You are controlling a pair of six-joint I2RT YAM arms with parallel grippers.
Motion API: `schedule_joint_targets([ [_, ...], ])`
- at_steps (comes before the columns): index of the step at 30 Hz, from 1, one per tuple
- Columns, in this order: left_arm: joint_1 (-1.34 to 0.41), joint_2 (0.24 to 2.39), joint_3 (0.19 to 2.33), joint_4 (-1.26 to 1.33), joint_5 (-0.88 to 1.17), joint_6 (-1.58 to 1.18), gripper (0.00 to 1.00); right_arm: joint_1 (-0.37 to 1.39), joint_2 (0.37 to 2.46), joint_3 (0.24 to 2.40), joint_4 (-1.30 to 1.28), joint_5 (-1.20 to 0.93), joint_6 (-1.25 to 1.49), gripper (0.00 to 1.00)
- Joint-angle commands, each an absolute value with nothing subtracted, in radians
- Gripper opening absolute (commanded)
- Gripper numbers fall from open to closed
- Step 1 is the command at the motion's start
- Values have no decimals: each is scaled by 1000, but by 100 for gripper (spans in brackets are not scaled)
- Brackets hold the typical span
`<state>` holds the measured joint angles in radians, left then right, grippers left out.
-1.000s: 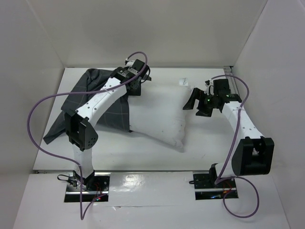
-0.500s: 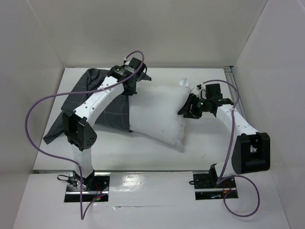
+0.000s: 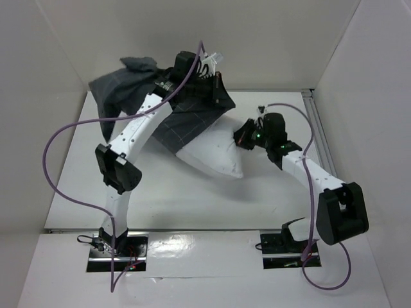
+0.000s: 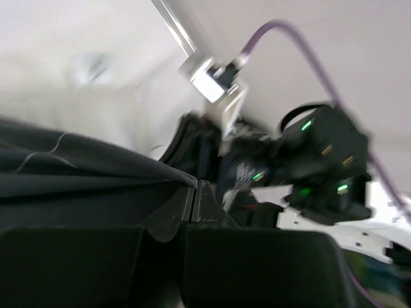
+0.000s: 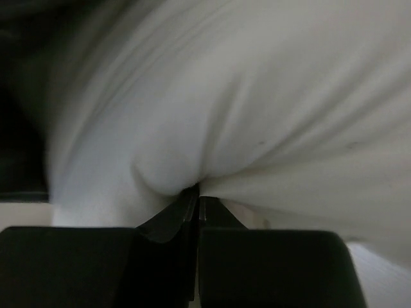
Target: Put the pillow into the pillowcase
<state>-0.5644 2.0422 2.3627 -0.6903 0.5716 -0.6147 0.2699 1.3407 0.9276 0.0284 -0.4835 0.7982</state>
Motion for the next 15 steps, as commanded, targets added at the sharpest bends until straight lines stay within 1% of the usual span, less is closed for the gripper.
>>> schedule_joint_targets([
  [1,-577,2097,2289,-423,954,-779,0,354,1391,801,221,-428,949,0],
  [3,-568,2053,2232,-460,930,-741,0,345,1378,790,204,-372,950,0],
  [5,-568,2004,2165,-518,836,-691,0,327,1346,790,169,-342,928,0],
  [7,-568,1945,2155,-680,731,-594,0,307,1322,831,118,-322,890,0],
  [8,-568,1928,2155,-731,621,-565,6,293,1312,847,101,-322,873,0],
  [9,-568,1912,2155,-779,567,-510,16,282,1301,880,83,-322,841,0],
  [10,-568,1882,2155,-872,514,-485,32,282,1301,897,46,-322,828,0],
  [11,-568,1865,2155,-908,427,-460,49,282,1301,913,37,-322,815,0],
  [12,-568,1849,2146,-940,378,-422,80,282,1301,923,25,-336,804,0],
  [13,-568,1832,2131,-1004,318,-413,89,282,1301,933,25,-353,804,0],
  [14,-568,1794,2116,-1026,191,-404,92,282,1301,933,25,-363,804,0],
  [15,-581,1767,2067,-1040,123,-403,94,272,1301,933,37,-376,828,0],
])
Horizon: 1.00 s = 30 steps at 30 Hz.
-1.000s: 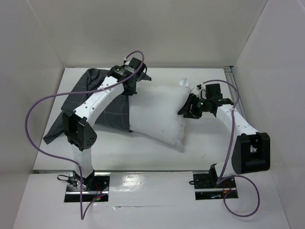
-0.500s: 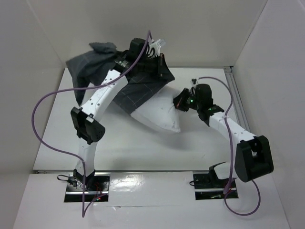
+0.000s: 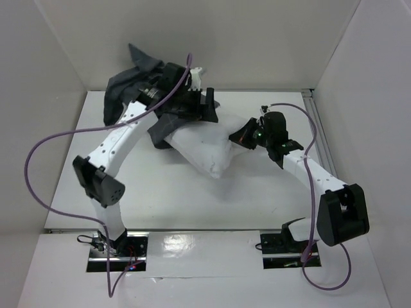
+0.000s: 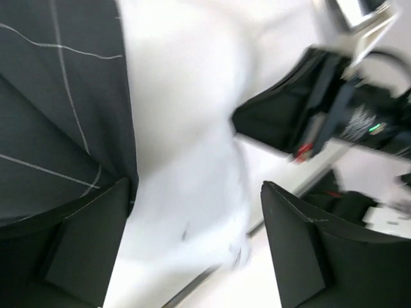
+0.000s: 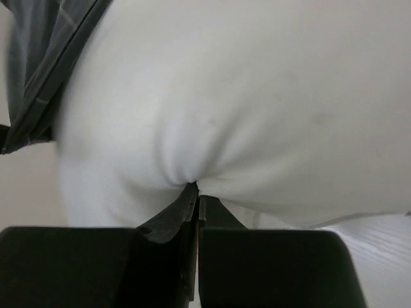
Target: Put the pillow into the pillowcase
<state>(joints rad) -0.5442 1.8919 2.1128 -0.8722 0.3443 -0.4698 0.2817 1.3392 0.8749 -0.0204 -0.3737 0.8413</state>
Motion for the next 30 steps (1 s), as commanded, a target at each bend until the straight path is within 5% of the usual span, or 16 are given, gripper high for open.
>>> schedule_joint_targets([
  [1,-598,1738,2031,-1040,50,-403,94,272,1301,922,47,-405,839,0],
  [3,-612,1612,1854,-1001,-122,-423,84,272,1310,911,87,-428,862,0],
  [4,-612,1567,1789,-976,-162,-461,74,262,1310,902,87,-428,876,0],
  [5,-612,1524,1726,-950,-201,-478,52,262,1310,902,98,-428,876,0],
  [7,-612,1414,1552,-887,-293,-520,36,262,1321,902,107,-439,885,0],
  [9,-621,1359,1439,-849,-339,-541,44,262,1321,911,107,-459,885,0],
  [13,-672,1278,1166,-724,-391,-641,98,253,1330,960,97,-468,885,0],
  [14,-672,1278,1096,-701,-391,-685,100,253,1342,983,97,-477,885,0],
  [20,-724,1322,925,-546,-495,-821,98,253,1351,1031,60,-497,865,0],
  [26,-689,1408,835,-364,-586,-856,84,244,1361,1040,38,-506,855,0],
  [30,-680,1512,834,-324,-652,-880,87,244,1361,1040,38,-506,854,0],
])
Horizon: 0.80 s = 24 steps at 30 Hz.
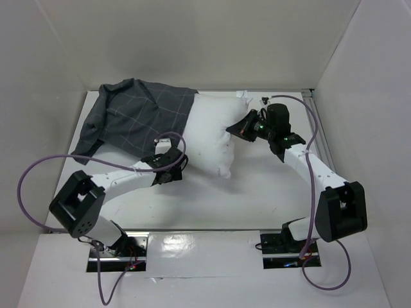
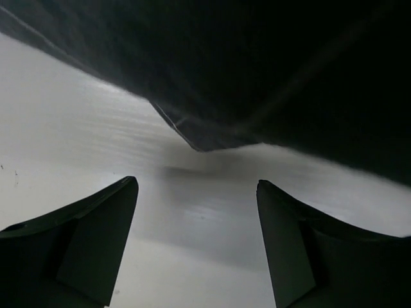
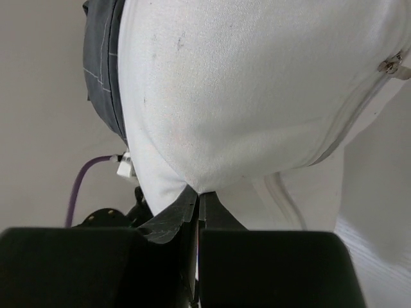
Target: Put the pillow into the pillowcase
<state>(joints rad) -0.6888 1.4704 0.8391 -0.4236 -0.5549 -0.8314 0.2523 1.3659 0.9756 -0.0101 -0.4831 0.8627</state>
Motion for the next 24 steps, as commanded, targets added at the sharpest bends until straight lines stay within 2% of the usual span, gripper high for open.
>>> schedule_joint_targets([
  [1,-670,1549,844,-324,-652,-891,88,235,1352,1040,29,-506,854,0],
  [7,-647,1581,805,-238,-704,-963,88,235,1351,1058,-6,-506,836,0],
  [12,-615,1634,827,-227,-727,-995,78,235,1351,1068,-34,-497,825,0],
  [13,-615,1644,840,-238,-727,-1014,73,235,1351,1068,-34,-497,825,0],
  [16,-592,1663,860,-264,-727,-1037,37,235,1351,1068,-43,-497,825,0],
  [17,-592,1663,870,-273,-727,-1037,5,235,1351,1068,-43,-497,825,0],
  [18,-592,1672,893,-306,-736,-1037,0,235,1351,1068,-43,-497,825,0],
  [21,-618,1681,962,-435,-777,-1089,0,235,1361,1077,-43,-497,825,0],
  [24,-707,1594,1034,-492,-770,-1040,0,235,1361,1077,-34,-488,837,0],
])
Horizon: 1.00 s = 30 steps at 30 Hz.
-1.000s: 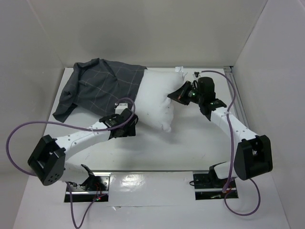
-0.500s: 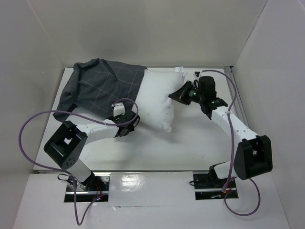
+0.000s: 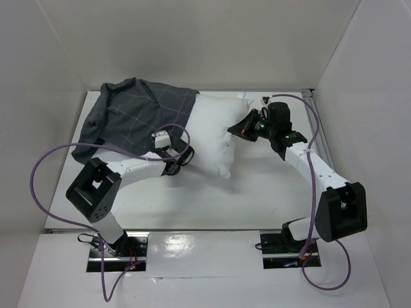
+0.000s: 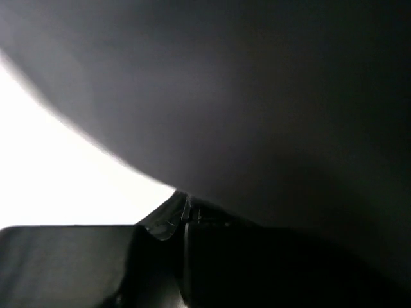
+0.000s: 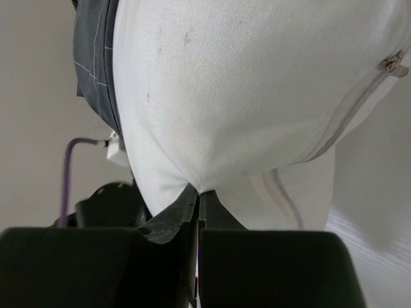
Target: Put the pillow into the pillowcase
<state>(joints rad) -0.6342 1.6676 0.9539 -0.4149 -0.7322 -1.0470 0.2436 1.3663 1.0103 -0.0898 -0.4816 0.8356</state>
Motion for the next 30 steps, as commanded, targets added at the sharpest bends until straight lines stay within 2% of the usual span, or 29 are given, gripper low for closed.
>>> schedule_joint_targets([
  [1,-779,1571,1078,-492,-743,-1020,0,235,1370,1077,-34,-471,838,0],
  [4,-940,1542,1193,-471,-610,-916,0,235,1382,1042,35,-451,874,0],
  [5,-965,1542,1304,-471,-557,-855,0,235,1400,1032,50,-442,887,0],
  [7,-982,1552,1411,-471,-409,-801,0,235,1420,1032,32,-413,871,0],
  [10,-982,1562,1572,-471,-301,-704,0,209,1439,1009,41,-422,859,0],
  [15,-843,1588,1878,-563,-115,-657,0,172,1390,1000,22,-431,848,0],
  [21,-761,1661,2309,-767,26,-578,0,152,1222,1000,-276,-422,706,0],
  [24,-697,1661,2353,-793,165,-598,0,170,1116,990,-516,-326,638,0],
  [26,-641,1661,2313,-760,280,-650,0,170,967,959,-654,-249,626,0],
  [30,-535,1773,2264,-735,365,-695,0,170,913,982,-836,-235,591,0],
])
